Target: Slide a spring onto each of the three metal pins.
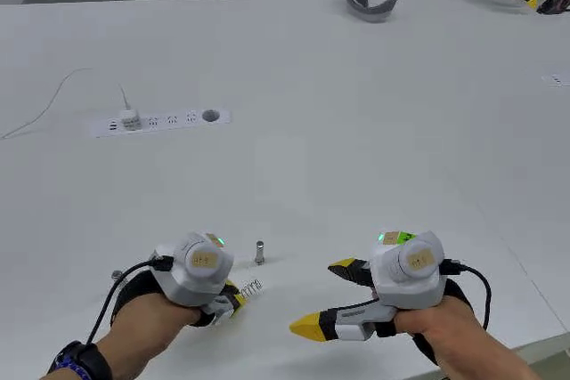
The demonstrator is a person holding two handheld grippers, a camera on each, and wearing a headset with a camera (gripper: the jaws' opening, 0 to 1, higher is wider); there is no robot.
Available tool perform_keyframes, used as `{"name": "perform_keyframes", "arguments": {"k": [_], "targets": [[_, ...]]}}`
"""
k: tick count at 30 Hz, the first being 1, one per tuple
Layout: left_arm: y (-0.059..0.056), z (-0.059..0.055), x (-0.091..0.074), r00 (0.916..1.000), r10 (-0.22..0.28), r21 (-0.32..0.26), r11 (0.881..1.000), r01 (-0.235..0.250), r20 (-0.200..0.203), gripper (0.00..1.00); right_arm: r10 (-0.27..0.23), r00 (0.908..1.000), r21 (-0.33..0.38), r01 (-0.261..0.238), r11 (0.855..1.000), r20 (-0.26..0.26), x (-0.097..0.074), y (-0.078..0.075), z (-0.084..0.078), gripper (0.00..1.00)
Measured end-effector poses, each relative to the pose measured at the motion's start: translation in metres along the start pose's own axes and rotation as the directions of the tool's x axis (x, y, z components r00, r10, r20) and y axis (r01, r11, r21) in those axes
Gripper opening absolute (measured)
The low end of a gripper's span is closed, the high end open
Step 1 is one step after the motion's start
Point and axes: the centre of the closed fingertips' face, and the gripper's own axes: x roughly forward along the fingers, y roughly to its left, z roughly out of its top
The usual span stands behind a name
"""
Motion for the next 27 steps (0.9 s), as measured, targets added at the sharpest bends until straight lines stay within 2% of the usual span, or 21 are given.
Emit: {"name": "perform_keyframes", "arguments": {"k": [10,13,15,18,23,24,27], "targets": [[0.005,-0.006,-0.018,0.9995,0.018,-0.029,0.999,-0.017,0.027,0.1,0.024,0.9997,-0.007,-0.024,1.0,0.001,0.006,0.007,0.006,0.75],[0.008,-0.005,-0.024,0.9982,0.03,-0.049,0.998,-0.027,0.052,0.1,0.036,0.9994,-0.008,-0.036,0.999,0.004,0.008,0.01,0.009,0.74],[0.008,-0.002,-0.028,0.9954,0.021,-0.091,0.996,-0.012,0.094,0.1,0.046,0.9989,-0.002,-0.046,0.999,0.008,0.009,0.011,0.012,0.73],[0.011,-0.004,-0.036,0.994,0.03,-0.1,0.995,-0.02,0.106,0.1,0.058,0.9981,0.009,-0.058,0.998,0.018,0.011,0.012,0.015,0.73],[0.011,0.001,-0.053,0.9821,0.04,-0.128,0.992,-0.017,0.184,0.1,0.082,0.9959,0.03,-0.083,0.996,0.039,0.014,0.016,0.023,0.7],[0.011,0.005,-0.057,0.9746,0.042,-0.128,0.992,-0.014,0.22,0.1,0.088,0.9952,0.035,-0.09,0.995,0.043,0.015,0.016,0.026,0.7],[0.009,0.008,-0.068,0.9625,0.044,-0.142,0.99,-0.006,0.268,0.1,0.105,0.9928,0.039,-0.107,0.993,0.058,0.019,0.021,0.033,0.69]]}}
